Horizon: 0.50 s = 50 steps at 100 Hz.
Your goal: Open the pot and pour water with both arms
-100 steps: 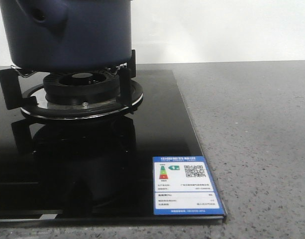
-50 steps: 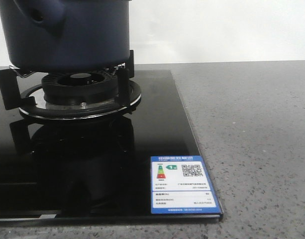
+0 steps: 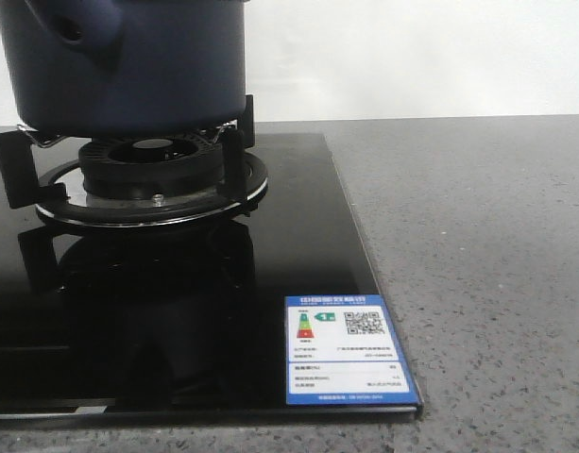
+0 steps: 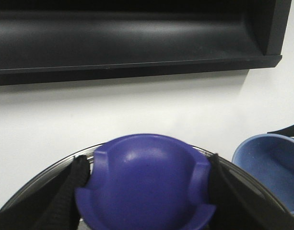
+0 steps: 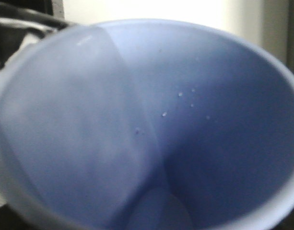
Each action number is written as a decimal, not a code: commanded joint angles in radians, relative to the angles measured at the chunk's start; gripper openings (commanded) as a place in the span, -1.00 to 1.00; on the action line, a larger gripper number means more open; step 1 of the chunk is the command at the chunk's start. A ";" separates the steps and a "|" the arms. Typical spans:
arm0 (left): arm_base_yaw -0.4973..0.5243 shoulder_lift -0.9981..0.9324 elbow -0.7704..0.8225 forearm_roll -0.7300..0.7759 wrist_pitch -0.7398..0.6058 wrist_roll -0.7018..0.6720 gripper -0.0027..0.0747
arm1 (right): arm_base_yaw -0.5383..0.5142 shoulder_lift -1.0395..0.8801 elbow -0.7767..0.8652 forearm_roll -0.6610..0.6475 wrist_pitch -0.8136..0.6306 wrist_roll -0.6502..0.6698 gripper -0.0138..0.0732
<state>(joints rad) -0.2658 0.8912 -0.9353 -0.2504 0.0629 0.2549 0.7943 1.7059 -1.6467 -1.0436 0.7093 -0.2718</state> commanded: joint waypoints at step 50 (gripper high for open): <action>0.002 -0.009 -0.039 0.001 -0.102 -0.004 0.11 | 0.003 -0.053 -0.043 -0.293 -0.049 -0.010 0.17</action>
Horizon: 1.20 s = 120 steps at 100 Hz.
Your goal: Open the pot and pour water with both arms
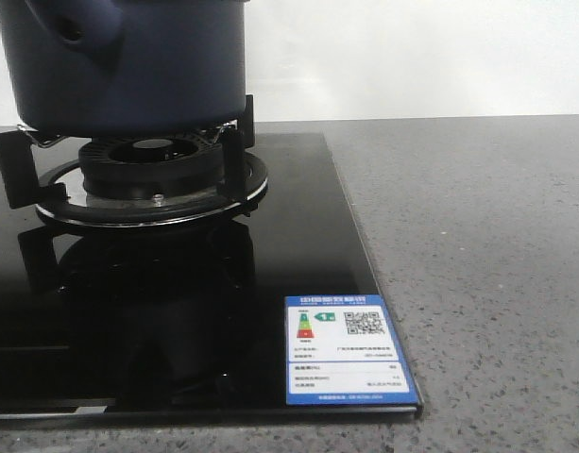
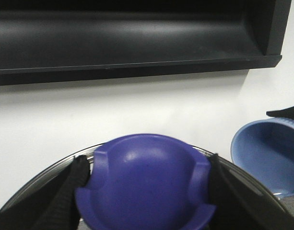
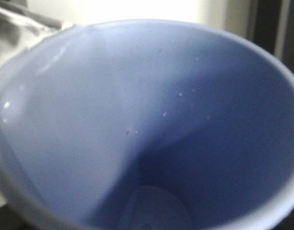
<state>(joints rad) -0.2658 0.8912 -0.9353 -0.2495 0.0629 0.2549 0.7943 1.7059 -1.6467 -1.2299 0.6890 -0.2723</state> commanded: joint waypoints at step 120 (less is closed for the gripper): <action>0.002 -0.009 -0.039 0.000 -0.102 -0.004 0.11 | 0.003 -0.053 -0.043 -0.321 -0.153 -0.010 0.17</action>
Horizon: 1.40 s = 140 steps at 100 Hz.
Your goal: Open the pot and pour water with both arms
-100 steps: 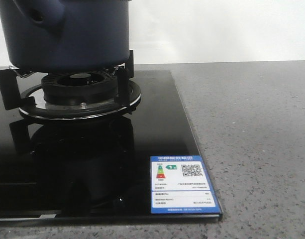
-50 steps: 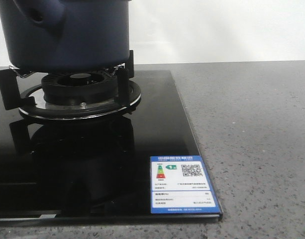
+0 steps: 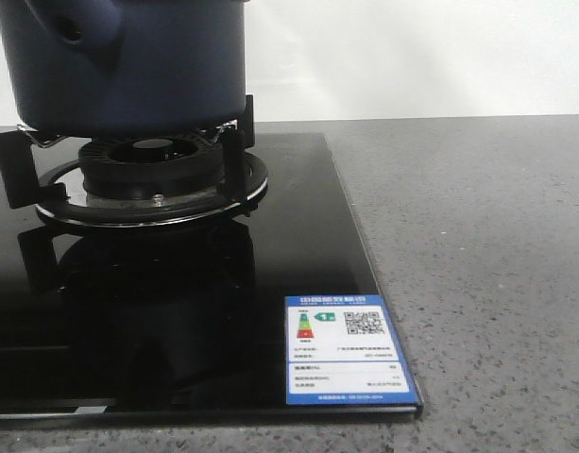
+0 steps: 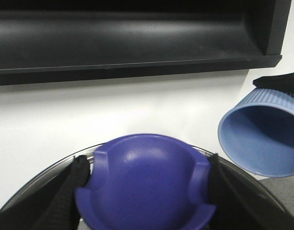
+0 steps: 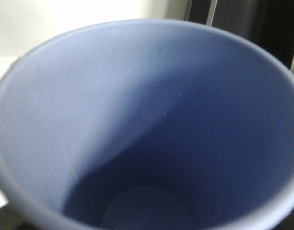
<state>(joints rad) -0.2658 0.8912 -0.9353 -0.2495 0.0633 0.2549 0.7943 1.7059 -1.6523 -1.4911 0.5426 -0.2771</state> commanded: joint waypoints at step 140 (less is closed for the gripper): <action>0.002 -0.009 -0.039 0.002 -0.101 -0.004 0.11 | -0.091 -0.145 -0.037 0.260 0.343 0.721 0.17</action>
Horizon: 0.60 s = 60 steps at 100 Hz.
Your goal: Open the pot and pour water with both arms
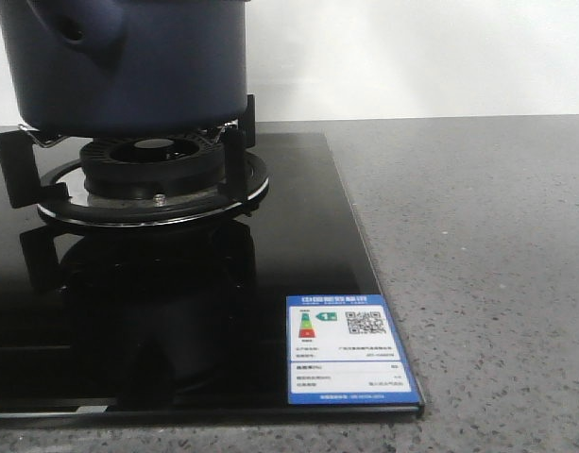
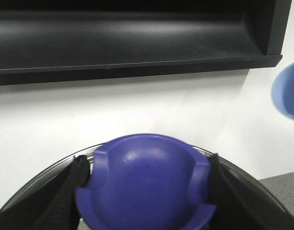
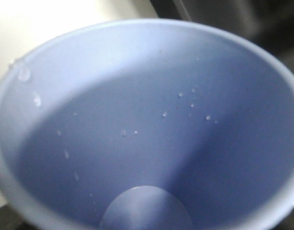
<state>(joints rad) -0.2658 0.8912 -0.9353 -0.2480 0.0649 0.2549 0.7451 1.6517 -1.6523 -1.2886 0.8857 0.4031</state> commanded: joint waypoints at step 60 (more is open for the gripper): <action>0.002 -0.009 -0.039 0.001 -0.102 -0.004 0.11 | -0.343 -0.552 0.485 0.276 -0.438 0.414 0.17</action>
<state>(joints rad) -0.2658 0.8912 -0.9353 -0.2473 0.0671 0.2549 0.4457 1.1855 -1.2329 -0.9657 0.5795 0.7562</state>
